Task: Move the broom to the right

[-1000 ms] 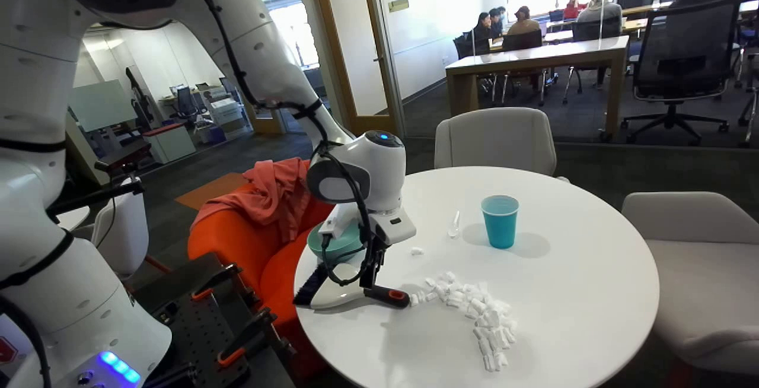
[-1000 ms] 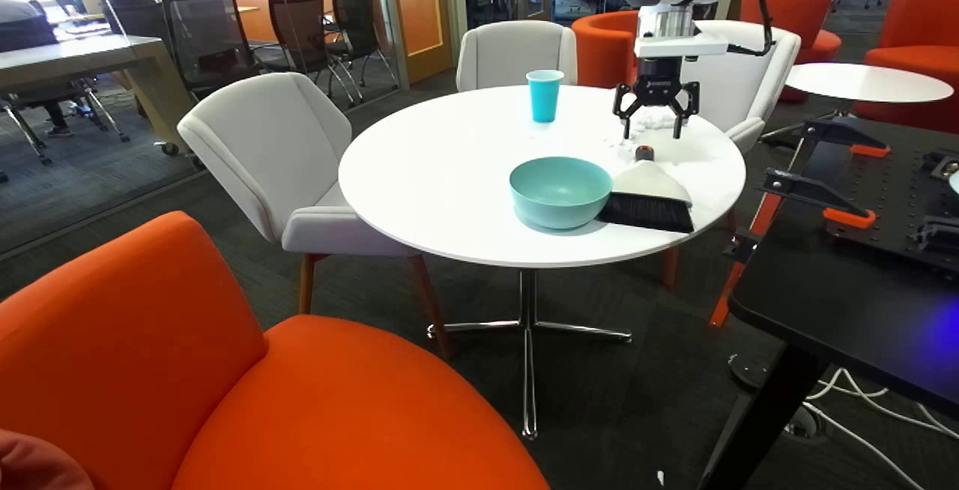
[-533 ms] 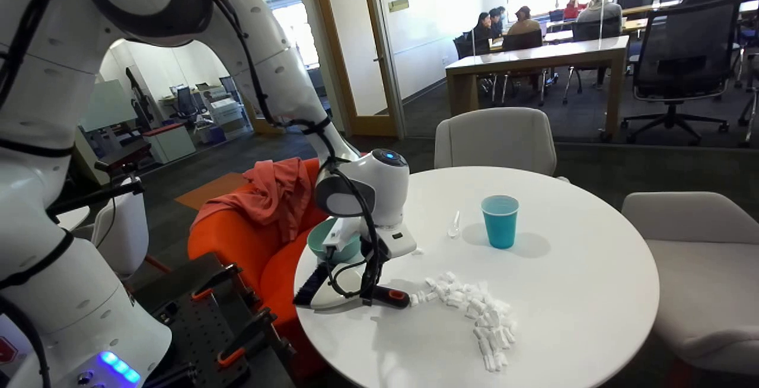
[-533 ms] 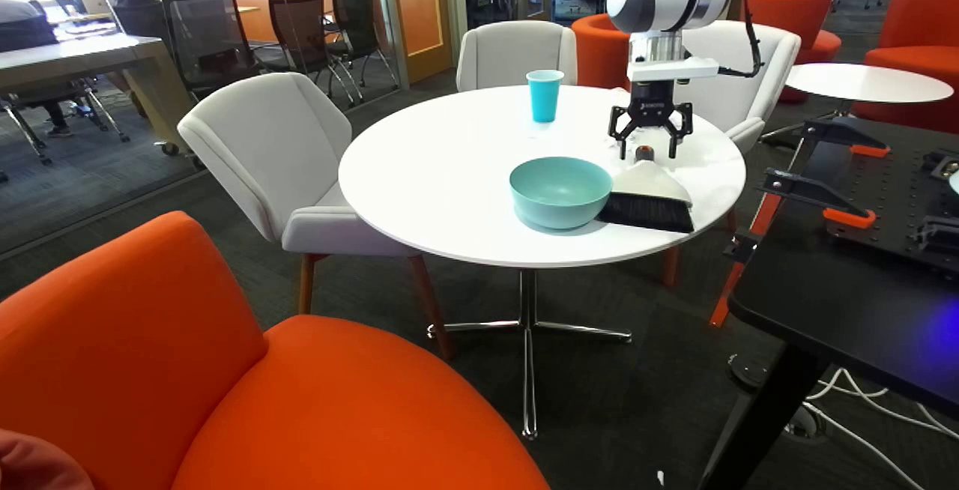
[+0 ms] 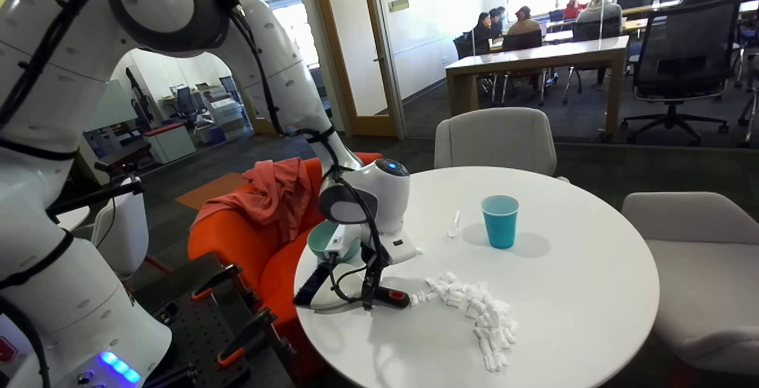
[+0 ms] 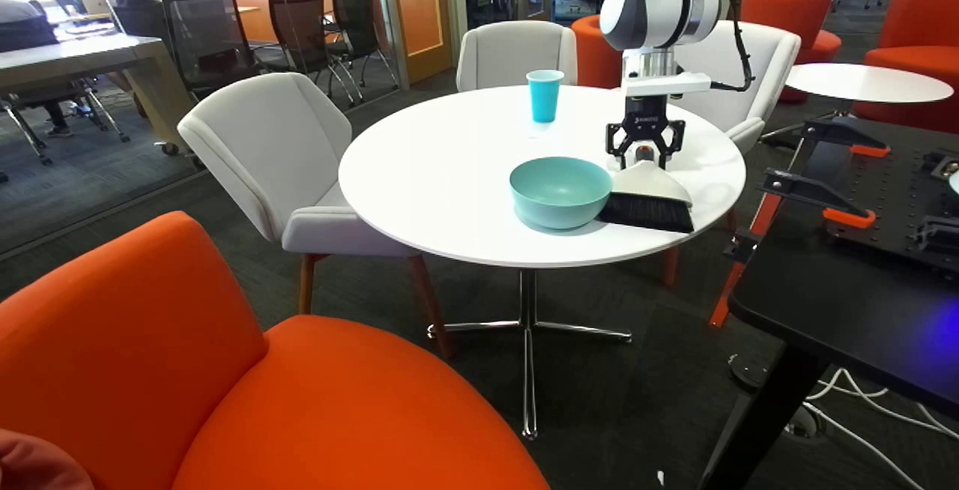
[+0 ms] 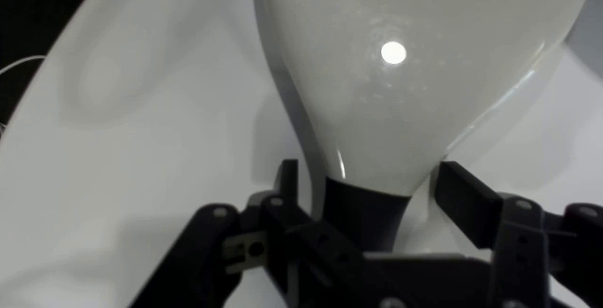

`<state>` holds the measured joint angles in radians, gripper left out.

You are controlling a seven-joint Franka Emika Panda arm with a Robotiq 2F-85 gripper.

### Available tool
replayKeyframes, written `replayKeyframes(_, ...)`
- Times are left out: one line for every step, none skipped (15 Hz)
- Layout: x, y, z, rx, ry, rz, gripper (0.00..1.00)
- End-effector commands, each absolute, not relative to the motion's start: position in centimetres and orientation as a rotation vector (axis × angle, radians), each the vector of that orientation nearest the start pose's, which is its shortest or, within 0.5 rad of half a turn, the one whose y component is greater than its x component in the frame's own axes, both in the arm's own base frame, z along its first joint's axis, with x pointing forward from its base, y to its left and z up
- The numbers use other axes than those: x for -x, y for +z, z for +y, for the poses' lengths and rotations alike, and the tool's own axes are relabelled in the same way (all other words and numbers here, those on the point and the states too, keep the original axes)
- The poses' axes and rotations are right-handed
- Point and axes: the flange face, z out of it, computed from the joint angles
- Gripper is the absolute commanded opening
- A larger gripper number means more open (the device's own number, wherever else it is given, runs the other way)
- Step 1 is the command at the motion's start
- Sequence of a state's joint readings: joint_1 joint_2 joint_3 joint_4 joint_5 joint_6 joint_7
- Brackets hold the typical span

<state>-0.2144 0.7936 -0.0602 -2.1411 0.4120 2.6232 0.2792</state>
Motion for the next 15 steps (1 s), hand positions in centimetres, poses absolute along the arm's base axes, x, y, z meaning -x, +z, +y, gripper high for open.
replayKeyframes(-47.4,0.5,-14.7,2.678,0.454,1.333,0.43)
replayKeyframes(-47.4,0.5,-14.8,2.677,0.456,1.334,0.37)
replayKeyframes(-47.5,0.6,-14.7,2.677,0.456,1.335,0.29)
replayKeyframes(-47.5,0.7,-14.8,2.676,0.459,1.336,0.23)
replayKeyframes(-47.4,0.8,-14.9,2.674,0.462,1.338,0.15)
replayKeyframes(-47.4,1.0,-14.9,2.676,0.461,1.337,0.14)
replayKeyframes(-47.2,1.5,-15.0,2.68,0.459,1.336,0.11)
replayKeyframes(-47.1,2.1,-15.2,2.683,0.456,1.334,0.06)
replayKeyframes(-47.1,2.7,-15.4,2.683,0.453,1.333,0.0)
replayKeyframes(-47.0,3.6,-15.7,2.685,0.445,1.335,0.0)
replayKeyframes(-47.0,4.4,-16.1,2.69,0.438,1.346,0.0)
replayKeyframes(-47.1,5.5,-16.6,2.698,0.424,1.355,0.0)
replayKeyframes(-47.2,6.3,-17.0,2.705,0.413,1.364,0.0)
replayKeyframes(-47.4,7.3,-17.5,2.713,0.409,1.37,0.0)
replayKeyframes(-47.6,8.1,-18.0,2.723,0.403,1.376,0.0)
